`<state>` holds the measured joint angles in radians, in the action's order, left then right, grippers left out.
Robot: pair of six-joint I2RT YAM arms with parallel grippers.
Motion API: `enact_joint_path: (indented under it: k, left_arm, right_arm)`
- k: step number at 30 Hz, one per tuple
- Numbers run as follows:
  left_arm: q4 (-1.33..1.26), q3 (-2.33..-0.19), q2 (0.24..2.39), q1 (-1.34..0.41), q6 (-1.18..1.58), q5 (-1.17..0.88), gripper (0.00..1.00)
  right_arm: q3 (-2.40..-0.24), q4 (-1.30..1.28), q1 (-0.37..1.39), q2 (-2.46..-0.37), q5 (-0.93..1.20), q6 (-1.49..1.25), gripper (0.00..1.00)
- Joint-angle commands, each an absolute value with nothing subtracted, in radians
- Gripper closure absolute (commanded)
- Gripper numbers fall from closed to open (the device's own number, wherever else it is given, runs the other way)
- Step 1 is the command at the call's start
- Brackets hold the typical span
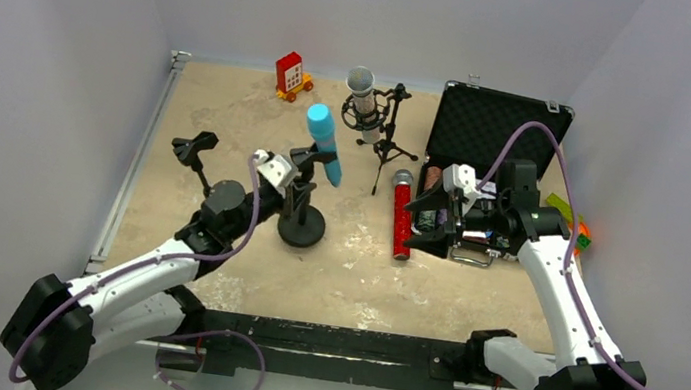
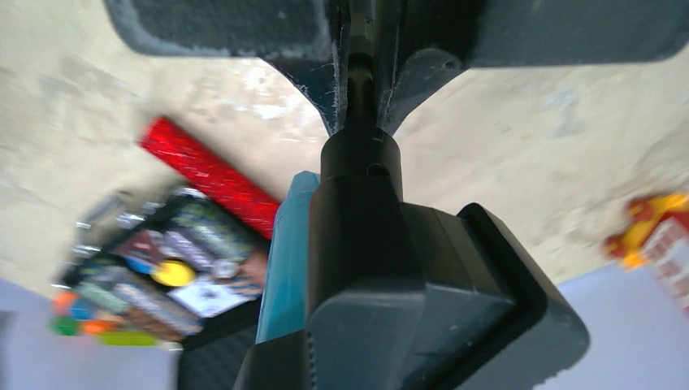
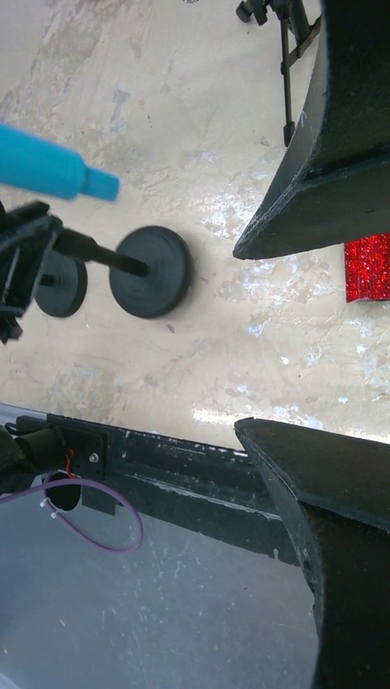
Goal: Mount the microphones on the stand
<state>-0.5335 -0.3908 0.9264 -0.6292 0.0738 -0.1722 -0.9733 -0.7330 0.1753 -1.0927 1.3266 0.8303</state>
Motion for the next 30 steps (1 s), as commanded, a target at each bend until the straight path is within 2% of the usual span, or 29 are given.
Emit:
enact_joint_path:
  k: [1, 13, 23, 30]
  left_arm:
    - [-0.562, -0.518, 0.989, -0.575, 0.043, 0.063, 1.00]
    - [-0.862, -0.768, 1.330, -0.538, -0.024, 0.385, 1.00]
    - [-0.932, -0.950, 1.583, -0.500, 0.085, 0.334, 1.00]
    - [-0.930, -0.949, 1.658, -0.499, 0.133, 0.328, 1.00]
  right_arm:
    - [-0.973, -0.721, 0.168, -1.086, 1.344, 0.834, 0.25]
    - [-0.969, -0.721, 0.138, -1.081, 1.353, 0.836, 0.25]
    - [-0.968, -0.724, 0.125, -1.077, 1.358, 0.838, 0.25]
    - [-0.968, -0.726, 0.117, -1.077, 1.364, 0.840, 0.25]
